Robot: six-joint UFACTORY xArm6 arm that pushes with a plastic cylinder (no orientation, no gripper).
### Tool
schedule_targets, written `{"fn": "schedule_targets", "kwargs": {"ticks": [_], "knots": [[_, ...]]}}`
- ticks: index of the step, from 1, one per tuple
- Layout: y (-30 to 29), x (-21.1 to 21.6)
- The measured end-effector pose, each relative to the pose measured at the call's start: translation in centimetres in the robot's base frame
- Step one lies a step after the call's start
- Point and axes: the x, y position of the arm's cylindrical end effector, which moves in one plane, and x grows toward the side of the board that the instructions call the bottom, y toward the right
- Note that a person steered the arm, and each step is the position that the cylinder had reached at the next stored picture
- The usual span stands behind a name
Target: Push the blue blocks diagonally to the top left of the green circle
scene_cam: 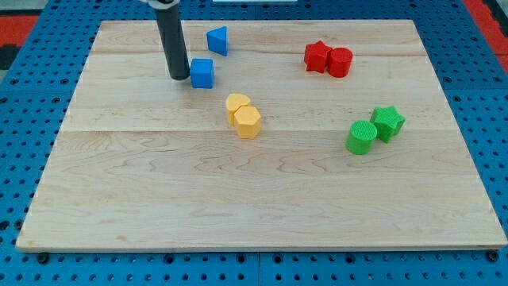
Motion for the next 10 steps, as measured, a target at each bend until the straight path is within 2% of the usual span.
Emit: {"fn": "schedule_targets", "kwargs": {"ticks": [1, 2, 3, 4, 5, 6, 7, 8, 9, 10], "knots": [[8.5, 0.2], [4.8, -0.7], [3.2, -4.3], [7.6, -7.7], [12.4, -4.7], [14.5, -0.3], [12.0, -1.6], [7.2, -1.7], [5.8, -0.9], [8.0, 1.4]]}}
